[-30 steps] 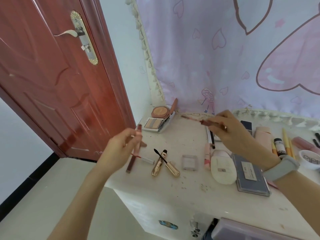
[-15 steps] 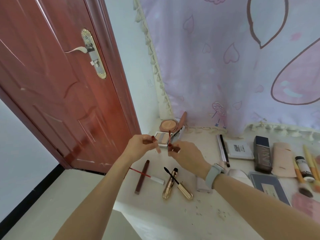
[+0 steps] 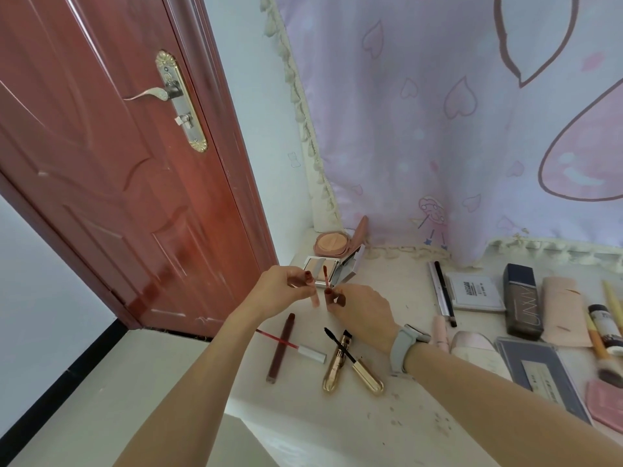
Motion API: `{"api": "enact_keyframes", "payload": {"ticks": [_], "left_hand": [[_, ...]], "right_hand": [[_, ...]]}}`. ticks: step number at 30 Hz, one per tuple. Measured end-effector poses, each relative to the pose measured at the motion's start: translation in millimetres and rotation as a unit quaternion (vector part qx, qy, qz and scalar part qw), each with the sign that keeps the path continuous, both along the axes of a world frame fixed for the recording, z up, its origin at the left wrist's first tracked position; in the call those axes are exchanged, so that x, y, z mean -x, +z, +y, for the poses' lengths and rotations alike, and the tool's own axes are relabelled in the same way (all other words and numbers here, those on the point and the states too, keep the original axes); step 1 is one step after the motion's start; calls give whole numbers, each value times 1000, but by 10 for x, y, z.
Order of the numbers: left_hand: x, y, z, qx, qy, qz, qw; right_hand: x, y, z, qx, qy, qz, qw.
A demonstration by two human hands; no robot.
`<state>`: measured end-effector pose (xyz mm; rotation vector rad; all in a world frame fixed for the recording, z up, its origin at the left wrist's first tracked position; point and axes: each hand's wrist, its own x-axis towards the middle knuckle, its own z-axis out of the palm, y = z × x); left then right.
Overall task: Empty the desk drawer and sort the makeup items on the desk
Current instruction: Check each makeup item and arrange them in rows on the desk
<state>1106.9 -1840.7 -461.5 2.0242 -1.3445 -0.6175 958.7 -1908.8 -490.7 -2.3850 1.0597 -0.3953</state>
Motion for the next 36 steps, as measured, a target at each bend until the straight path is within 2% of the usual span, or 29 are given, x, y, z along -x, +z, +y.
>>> {"api": "enact_keyframes", "payload": {"ticks": [8, 14, 17, 21, 24, 28, 31, 34, 36], "left_hand": [[3, -30, -6, -2, -5, 8, 1000], [9, -16, 65, 0, 5, 24, 1000], [40, 33, 173, 17, 44, 6, 999], [190, 89, 389, 108, 126, -34, 986], [388, 94, 534, 154, 156, -24, 975], [689, 158, 651, 194, 155, 4, 969], [941, 215, 695, 222, 143, 68, 962], [1173, 140, 662, 190, 113, 145, 964], [1297, 49, 616, 157, 101, 137, 973]], "right_hand": [[48, 6, -3, -12, 7, -29, 999], [433, 139, -160, -18, 27, -63, 998], [725, 249, -236, 1, 118, 18, 993], [1015, 250, -184, 53, 229, 229, 945], [1093, 167, -94, 109, 243, 255, 930], [1123, 180, -60, 115, 226, 192, 948], [1171, 290, -39, -14, 178, 34, 983], [1238, 401, -12, -134, 126, -133, 974], [1292, 439, -7, -182, 98, -176, 962]]}}
